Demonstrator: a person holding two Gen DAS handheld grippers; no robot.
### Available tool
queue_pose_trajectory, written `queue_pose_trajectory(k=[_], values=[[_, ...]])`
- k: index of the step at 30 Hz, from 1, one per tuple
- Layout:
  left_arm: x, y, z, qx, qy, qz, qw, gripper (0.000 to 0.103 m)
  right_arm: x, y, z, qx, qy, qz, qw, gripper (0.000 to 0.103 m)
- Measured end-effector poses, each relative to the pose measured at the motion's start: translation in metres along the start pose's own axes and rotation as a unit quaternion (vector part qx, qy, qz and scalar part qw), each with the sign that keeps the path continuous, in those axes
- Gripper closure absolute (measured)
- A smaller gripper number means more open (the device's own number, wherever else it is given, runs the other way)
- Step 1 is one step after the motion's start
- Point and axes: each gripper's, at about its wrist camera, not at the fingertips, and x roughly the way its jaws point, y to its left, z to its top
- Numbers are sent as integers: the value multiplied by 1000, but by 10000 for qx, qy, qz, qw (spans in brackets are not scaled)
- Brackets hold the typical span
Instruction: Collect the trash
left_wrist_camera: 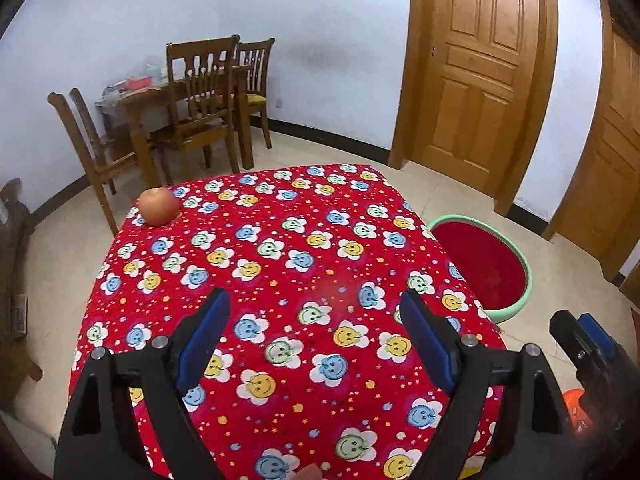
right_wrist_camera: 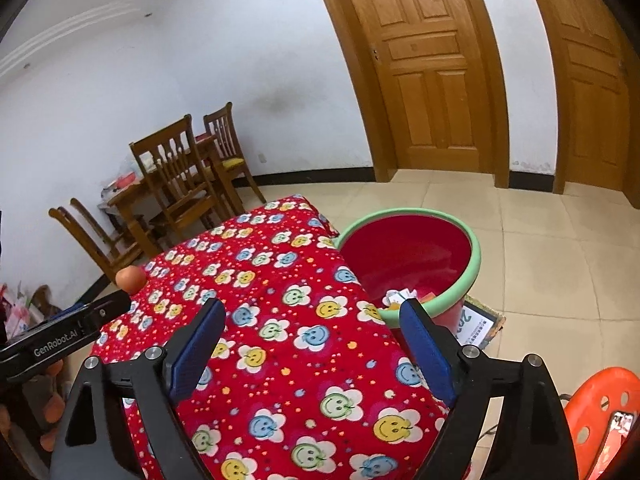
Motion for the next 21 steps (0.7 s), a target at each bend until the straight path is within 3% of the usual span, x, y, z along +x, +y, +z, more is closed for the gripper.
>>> queue_pose_trajectory(k=[21], values=[[-9, 11, -3, -172, -132, 10, 9998, 17, -1, 8, -3, -41, 34, 27, 10000, 14]])
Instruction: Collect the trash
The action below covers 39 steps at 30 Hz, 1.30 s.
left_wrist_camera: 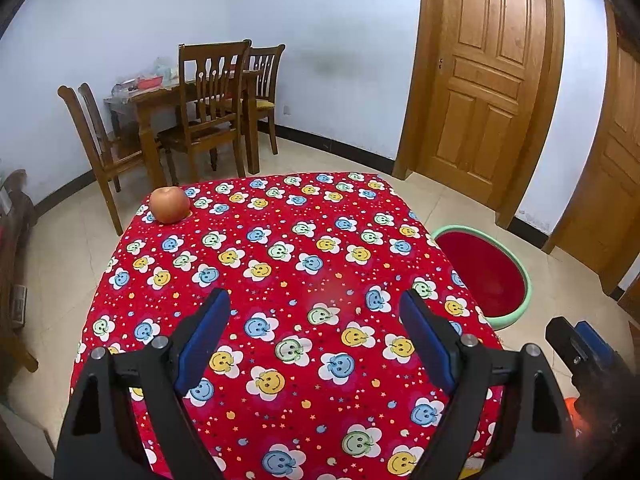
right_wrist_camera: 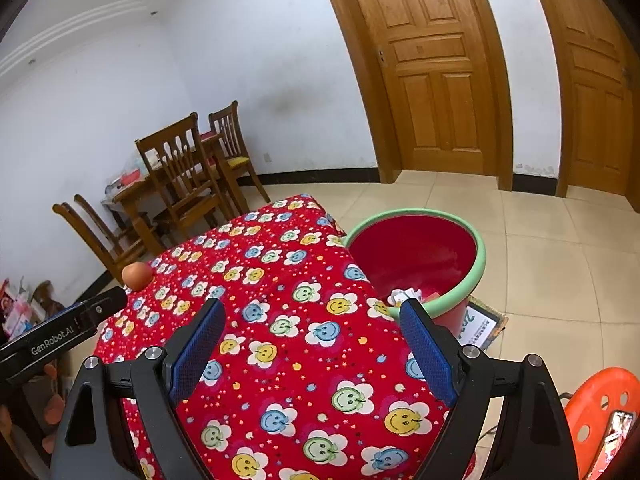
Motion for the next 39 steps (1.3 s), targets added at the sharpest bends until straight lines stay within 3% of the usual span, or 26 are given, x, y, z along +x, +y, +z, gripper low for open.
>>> queue_pose_trajectory(k=[39], values=[[-1, -5, 0, 13, 4, -31, 10000, 17, 0, 0, 0, -1, 9, 3, 10000, 14]])
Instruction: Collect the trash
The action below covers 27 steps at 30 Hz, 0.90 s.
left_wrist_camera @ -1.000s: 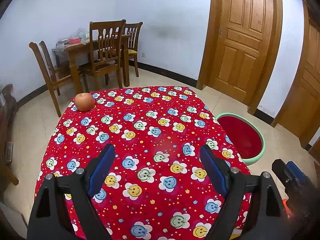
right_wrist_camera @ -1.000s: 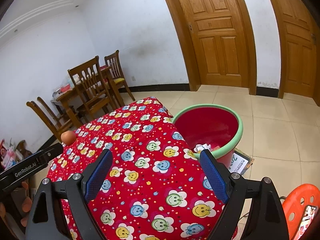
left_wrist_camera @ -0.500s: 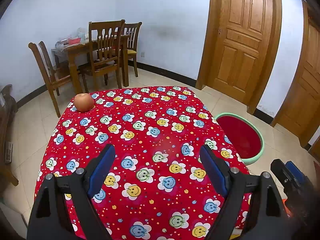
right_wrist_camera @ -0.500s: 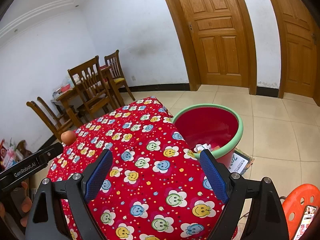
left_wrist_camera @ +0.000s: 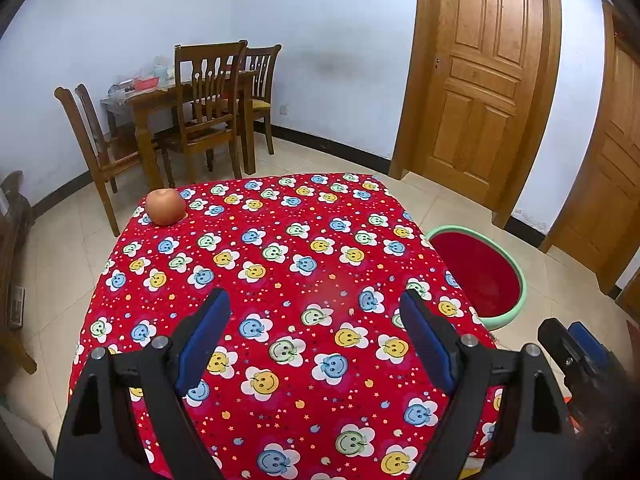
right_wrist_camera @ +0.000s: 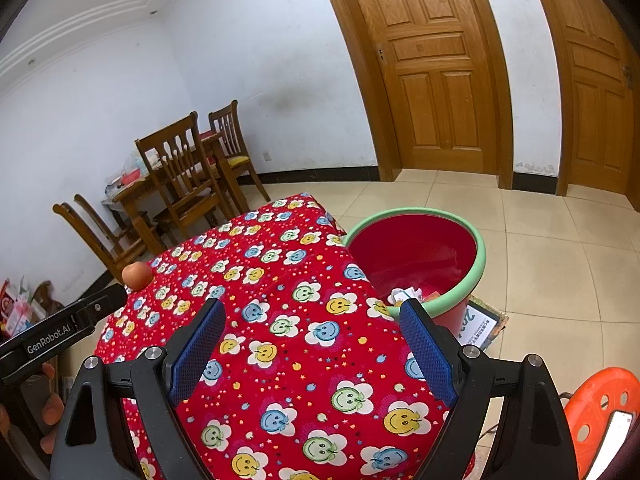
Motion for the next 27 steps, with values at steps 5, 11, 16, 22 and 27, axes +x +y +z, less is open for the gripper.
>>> queue_pose_trajectory(k=[5, 11, 16, 22, 27], values=[[0, 0, 0, -2, 3, 0, 10000, 17, 0, 0, 0, 1, 3, 0, 10000, 14], [0, 0, 0, -1, -2, 3, 10000, 17, 0, 0, 0, 4, 5, -1, 10000, 14], [0, 0, 0, -6, 0, 0, 10000, 17, 0, 0, 0, 6, 11, 1, 10000, 14], [0, 0, 0, -19, 5, 1, 10000, 17, 2, 1, -4, -4, 19, 4, 10000, 14], [0, 0, 0, -16, 7, -1, 10000, 17, 2, 1, -4, -1, 25, 4, 10000, 14]])
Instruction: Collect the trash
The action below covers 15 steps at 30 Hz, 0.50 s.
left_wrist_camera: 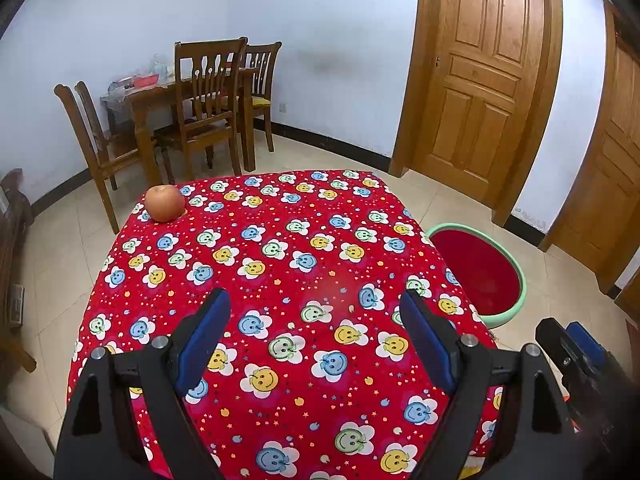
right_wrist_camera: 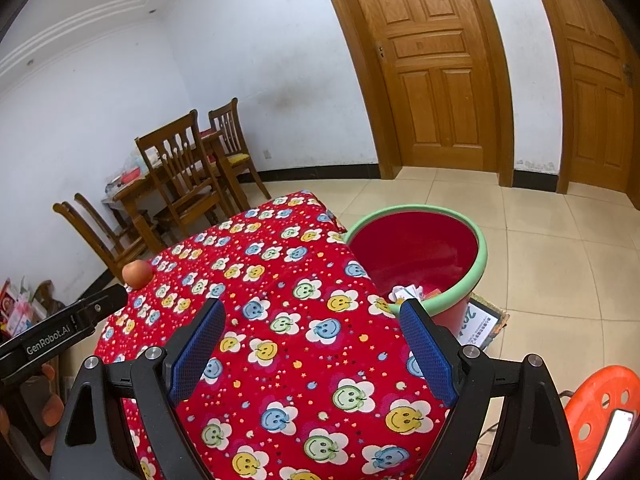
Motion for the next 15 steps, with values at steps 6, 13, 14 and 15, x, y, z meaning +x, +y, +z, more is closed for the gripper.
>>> queue_pose_trajectory(k=[6, 13, 14, 15], values=[[0, -2, -1, -9, 9, -12, 10000, 17, 1, 1, -1, 0, 5, 3, 10000, 14], [0, -2, -2, -14, 10, -11, 10000, 17, 1, 2, -2, 5, 14, 5, 10000, 14], [0, -4, -3, -15, 12, -5, 10000, 17, 1, 2, -1, 2, 13, 3, 10000, 14], [0, -5, -5, -16, 15, 2, 10000, 17, 1, 1, -1, 1, 15, 4, 10000, 14]])
